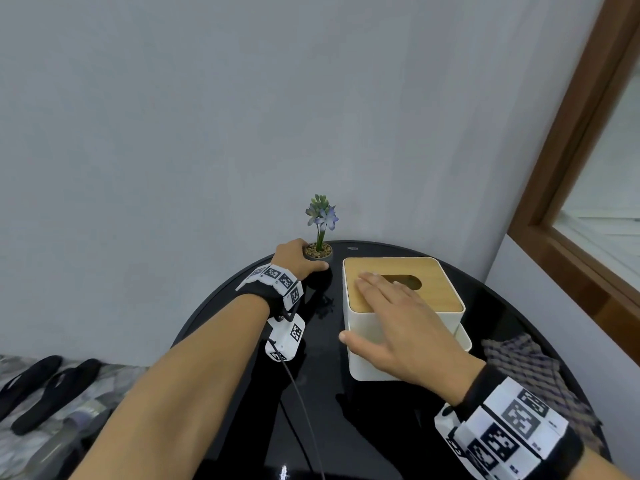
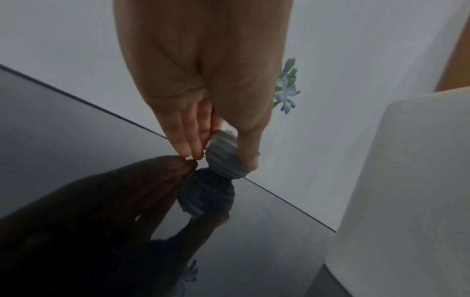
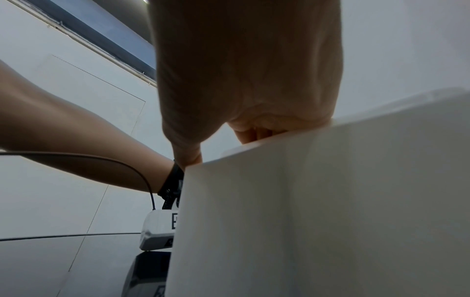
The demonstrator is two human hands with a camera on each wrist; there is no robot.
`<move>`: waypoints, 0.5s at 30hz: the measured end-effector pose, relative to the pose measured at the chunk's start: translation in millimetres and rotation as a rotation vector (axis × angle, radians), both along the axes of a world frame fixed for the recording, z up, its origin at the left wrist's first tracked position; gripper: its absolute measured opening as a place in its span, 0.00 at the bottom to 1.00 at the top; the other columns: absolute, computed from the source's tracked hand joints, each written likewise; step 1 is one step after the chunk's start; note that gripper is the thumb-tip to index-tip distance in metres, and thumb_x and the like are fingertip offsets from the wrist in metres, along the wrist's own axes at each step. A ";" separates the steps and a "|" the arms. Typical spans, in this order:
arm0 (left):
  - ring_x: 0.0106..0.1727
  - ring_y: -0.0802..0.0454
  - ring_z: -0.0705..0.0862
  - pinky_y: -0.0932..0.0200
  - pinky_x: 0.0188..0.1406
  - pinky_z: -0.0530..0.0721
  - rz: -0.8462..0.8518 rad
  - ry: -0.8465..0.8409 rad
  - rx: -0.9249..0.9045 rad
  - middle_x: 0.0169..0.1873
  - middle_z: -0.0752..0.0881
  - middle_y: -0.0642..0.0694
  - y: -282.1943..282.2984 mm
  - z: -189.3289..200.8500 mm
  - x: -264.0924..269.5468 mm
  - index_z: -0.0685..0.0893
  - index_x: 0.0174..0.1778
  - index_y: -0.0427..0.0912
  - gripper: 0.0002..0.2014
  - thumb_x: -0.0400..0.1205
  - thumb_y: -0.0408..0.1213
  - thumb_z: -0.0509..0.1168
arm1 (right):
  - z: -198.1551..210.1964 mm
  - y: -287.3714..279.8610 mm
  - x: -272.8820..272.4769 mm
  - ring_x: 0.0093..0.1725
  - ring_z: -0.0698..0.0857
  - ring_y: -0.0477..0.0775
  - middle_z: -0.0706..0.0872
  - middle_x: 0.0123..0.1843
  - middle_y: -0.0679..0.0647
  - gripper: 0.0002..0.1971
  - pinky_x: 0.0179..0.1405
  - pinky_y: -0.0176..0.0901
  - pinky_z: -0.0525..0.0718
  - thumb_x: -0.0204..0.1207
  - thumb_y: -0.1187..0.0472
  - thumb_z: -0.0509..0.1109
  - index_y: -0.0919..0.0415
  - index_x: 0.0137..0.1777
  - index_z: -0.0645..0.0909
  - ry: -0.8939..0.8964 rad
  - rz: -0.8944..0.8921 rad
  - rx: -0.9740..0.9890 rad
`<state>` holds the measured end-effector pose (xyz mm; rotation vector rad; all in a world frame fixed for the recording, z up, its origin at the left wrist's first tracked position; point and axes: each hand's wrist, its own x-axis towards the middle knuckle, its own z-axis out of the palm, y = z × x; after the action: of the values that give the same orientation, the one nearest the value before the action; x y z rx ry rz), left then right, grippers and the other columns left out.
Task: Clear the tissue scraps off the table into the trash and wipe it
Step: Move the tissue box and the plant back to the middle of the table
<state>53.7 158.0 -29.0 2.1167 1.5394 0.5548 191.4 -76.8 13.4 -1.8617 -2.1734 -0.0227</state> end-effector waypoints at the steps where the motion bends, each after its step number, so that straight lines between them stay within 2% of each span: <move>1: 0.60 0.44 0.84 0.59 0.52 0.76 0.006 -0.009 0.000 0.58 0.88 0.42 0.0 -0.7 0.0 0.82 0.65 0.40 0.31 0.71 0.56 0.76 | 0.3 0.2 0.1 0.85 0.54 0.46 0.56 0.86 0.48 0.43 0.80 0.39 0.45 0.73 0.31 0.55 0.54 0.83 0.57 -0.002 -0.001 -0.005; 11: 0.62 0.46 0.83 0.62 0.53 0.75 0.033 -0.063 -0.008 0.59 0.87 0.44 -3.0 -1.2 -2.5 0.81 0.67 0.42 0.33 0.69 0.53 0.78 | -1.5 0.8 0.6 0.85 0.53 0.46 0.55 0.86 0.48 0.44 0.81 0.41 0.46 0.71 0.30 0.53 0.54 0.84 0.56 0.008 -0.003 -0.010; 15: 0.65 0.45 0.81 0.59 0.57 0.76 0.034 -0.073 -0.005 0.60 0.86 0.43 -5.4 0.0 -0.1 0.80 0.68 0.42 0.35 0.68 0.55 0.79 | -1.5 0.5 0.8 0.85 0.54 0.46 0.56 0.86 0.49 0.44 0.81 0.40 0.45 0.71 0.30 0.52 0.54 0.83 0.56 0.005 0.000 -0.004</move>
<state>53.7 152.6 -29.0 2.0470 1.5367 0.6326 192.2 -76.3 11.9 -1.8621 -2.1711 -0.0136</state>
